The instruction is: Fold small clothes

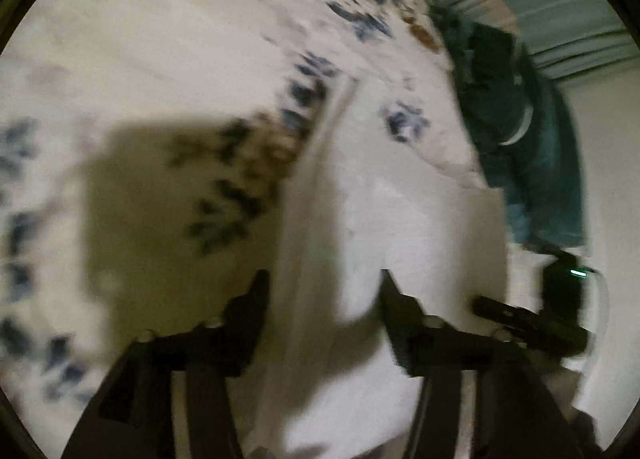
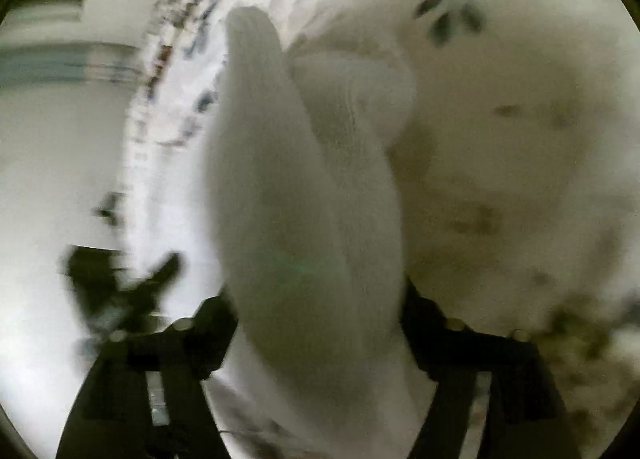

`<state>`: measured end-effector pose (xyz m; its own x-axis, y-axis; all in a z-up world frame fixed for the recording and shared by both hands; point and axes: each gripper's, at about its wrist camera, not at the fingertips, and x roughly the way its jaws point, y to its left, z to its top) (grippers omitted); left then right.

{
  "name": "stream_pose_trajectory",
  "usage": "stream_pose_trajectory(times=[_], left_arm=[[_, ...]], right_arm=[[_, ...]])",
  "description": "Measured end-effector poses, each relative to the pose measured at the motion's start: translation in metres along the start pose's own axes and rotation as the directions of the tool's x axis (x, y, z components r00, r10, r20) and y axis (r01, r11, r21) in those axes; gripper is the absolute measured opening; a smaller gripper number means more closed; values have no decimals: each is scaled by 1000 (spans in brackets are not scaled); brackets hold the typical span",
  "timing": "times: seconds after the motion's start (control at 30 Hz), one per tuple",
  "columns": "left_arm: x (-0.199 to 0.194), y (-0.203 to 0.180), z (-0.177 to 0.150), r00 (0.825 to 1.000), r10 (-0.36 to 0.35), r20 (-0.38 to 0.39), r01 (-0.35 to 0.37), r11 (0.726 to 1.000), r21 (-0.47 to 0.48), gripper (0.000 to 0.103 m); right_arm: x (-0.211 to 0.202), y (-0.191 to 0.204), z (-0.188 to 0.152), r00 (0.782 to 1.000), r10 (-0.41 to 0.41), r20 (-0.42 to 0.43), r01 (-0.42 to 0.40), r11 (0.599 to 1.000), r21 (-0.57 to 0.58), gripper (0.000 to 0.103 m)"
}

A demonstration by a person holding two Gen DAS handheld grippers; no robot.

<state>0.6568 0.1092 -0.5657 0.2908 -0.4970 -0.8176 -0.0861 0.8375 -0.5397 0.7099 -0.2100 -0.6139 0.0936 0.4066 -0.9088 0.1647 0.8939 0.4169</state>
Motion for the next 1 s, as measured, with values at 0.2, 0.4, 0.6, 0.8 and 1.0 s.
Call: stream_pose_trajectory(times=[0.2,0.4,0.6,0.8,1.0], left_arm=[[-42,-32,-34,950,272,149,-288,953,98,103],[-78,-71,-70,901,391,189,-420,895,149,103],[-141,-122,-106,880,407,243,-456,869,195,103],[-226,-176,-149,869,385,311,-455,868,197,103],[-313,-221,-195,853,354,383,-452,868,205,103]], right_arm=[[-38,38,-52,920,-376,113,384,922,-57,102],[-94,40,-122,842,-498,207,517,854,-47,103],[-179,68,-176,817,-504,281,529,848,-15,103],[-277,109,-247,779,-502,376,550,834,-27,103],[-380,151,-321,726,-474,498,564,825,-37,103]])
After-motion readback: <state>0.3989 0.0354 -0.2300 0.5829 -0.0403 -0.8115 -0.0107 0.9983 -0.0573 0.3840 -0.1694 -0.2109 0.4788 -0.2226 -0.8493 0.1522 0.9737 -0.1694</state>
